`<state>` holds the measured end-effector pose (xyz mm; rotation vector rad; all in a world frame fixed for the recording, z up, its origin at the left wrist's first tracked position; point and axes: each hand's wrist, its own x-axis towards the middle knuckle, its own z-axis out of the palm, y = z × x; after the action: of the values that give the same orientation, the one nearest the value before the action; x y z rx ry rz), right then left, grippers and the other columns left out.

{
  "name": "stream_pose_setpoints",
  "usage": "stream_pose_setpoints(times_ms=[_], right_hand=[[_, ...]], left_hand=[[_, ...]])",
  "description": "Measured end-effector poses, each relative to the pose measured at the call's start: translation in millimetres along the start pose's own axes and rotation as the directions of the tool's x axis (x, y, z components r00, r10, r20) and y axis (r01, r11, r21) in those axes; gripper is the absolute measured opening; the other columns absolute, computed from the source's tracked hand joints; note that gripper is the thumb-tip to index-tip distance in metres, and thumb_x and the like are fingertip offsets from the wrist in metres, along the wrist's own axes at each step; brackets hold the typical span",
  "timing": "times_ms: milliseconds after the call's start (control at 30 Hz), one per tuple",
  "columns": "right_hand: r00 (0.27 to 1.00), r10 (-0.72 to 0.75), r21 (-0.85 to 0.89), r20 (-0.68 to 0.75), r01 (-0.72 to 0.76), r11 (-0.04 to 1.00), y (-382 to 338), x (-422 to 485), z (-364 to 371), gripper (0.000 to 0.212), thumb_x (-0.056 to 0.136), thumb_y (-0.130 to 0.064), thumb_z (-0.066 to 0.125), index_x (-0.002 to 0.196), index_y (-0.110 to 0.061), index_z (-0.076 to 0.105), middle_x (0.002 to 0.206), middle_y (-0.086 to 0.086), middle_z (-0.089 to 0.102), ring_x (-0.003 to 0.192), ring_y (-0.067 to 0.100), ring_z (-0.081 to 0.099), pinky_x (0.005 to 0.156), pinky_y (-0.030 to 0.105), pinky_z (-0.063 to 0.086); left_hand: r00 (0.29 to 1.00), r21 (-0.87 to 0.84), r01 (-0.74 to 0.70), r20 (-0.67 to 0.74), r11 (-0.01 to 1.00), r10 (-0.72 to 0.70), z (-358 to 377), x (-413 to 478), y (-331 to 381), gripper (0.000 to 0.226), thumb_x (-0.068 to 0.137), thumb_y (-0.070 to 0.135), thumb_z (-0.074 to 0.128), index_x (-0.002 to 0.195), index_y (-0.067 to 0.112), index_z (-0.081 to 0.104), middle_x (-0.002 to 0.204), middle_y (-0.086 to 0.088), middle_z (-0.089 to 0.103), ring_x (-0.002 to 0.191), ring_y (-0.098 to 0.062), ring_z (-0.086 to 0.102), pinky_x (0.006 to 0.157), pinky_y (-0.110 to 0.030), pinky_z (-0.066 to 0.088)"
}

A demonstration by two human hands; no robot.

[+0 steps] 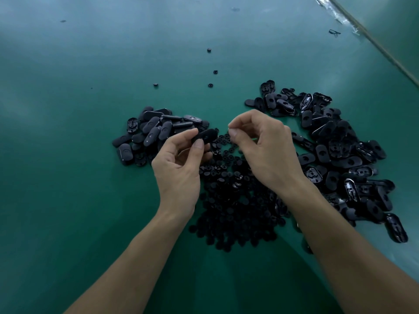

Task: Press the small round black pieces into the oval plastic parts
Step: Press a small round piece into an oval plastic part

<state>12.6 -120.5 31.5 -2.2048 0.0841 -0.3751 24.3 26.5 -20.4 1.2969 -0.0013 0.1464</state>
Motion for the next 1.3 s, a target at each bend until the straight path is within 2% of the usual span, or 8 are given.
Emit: stream_pose_setpoints(times_ms=[67,167,333,633,967,1167,1300], right_hand=[[0.999,-0.029,-0.001,-0.035,0.029,1.000,-3,-1,-2,0.008,0.092,-0.017,0.071,0.092,-0.025,0.071,0.090,-0.011,0.067,0.083,0.003,0.063,0.069,0.007,0.044],[0.997,-0.044,0.072,-0.060,0.048,0.996,-8,-1,-5,0.008,0.090,-0.016,0.073,0.091,-0.024,0.073,0.084,-0.012,0.068,0.076,0.003,0.063,0.069,0.011,0.048],[0.999,-0.052,0.175,-0.005,0.052,0.983,-15,-1,-3,0.009,0.088,-0.012,0.074,0.088,-0.021,0.073,0.077,-0.012,0.071,0.071,0.002,0.068,0.067,0.015,0.054],[0.999,0.001,0.163,0.054,-0.010,0.987,-9,-4,9,0.009,0.083,-0.009,0.078,0.085,-0.018,0.074,0.073,-0.008,0.072,0.067,0.005,0.069,0.067,0.022,0.058],[0.999,0.043,0.164,0.028,-0.047,0.985,-5,-8,17,0.012,0.086,-0.010,0.076,0.085,-0.022,0.073,0.074,-0.012,0.071,0.068,0.000,0.068,0.065,0.013,0.053],[0.998,0.065,0.236,0.000,-0.063,0.970,-4,-14,26,0.011,0.088,-0.008,0.074,0.094,-0.016,0.078,0.080,-0.016,0.073,0.071,-0.005,0.069,0.067,0.009,0.051],[0.998,0.058,0.311,0.012,-0.059,0.949,-4,-15,26,0.014,0.087,-0.005,0.073,0.097,-0.012,0.079,0.084,-0.011,0.075,0.073,-0.001,0.071,0.070,0.012,0.053]], left_hand=[[1.000,-0.007,-0.001,-0.008,1.000,0.001,0,0,0,0.016,0.095,0.001,0.065,0.103,0.014,0.070,0.091,0.004,0.076,0.087,-0.016,0.074,0.077,-0.025,0.058],[1.000,-0.006,0.002,-0.004,1.000,-0.002,1,-1,0,0.016,0.094,0.000,0.067,0.101,0.014,0.069,0.089,0.003,0.076,0.086,-0.018,0.074,0.077,-0.025,0.058],[1.000,0.004,0.008,0.026,1.000,-0.008,0,-2,1,0.016,0.093,0.001,0.069,0.102,0.014,0.070,0.087,0.000,0.077,0.083,-0.018,0.074,0.077,-0.024,0.058],[0.997,0.063,-0.036,0.065,0.997,0.032,1,-2,2,0.023,0.090,0.003,0.071,0.096,0.025,0.073,0.084,0.005,0.076,0.079,-0.009,0.071,0.076,-0.021,0.056],[0.993,0.101,-0.048,0.109,0.994,0.037,-2,-1,0,0.022,0.089,0.004,0.070,0.099,0.024,0.073,0.091,0.008,0.077,0.088,-0.006,0.072,0.081,-0.017,0.054],[0.995,0.111,-0.053,0.088,0.992,0.043,-2,1,0,0.017,0.090,0.007,0.069,0.097,0.023,0.071,0.088,0.010,0.075,0.085,-0.003,0.070,0.078,-0.016,0.053],[0.997,0.087,-0.046,0.072,0.995,0.040,-2,2,1,0.015,0.091,0.008,0.069,0.098,0.021,0.071,0.089,0.009,0.076,0.086,-0.005,0.070,0.079,-0.017,0.053]])
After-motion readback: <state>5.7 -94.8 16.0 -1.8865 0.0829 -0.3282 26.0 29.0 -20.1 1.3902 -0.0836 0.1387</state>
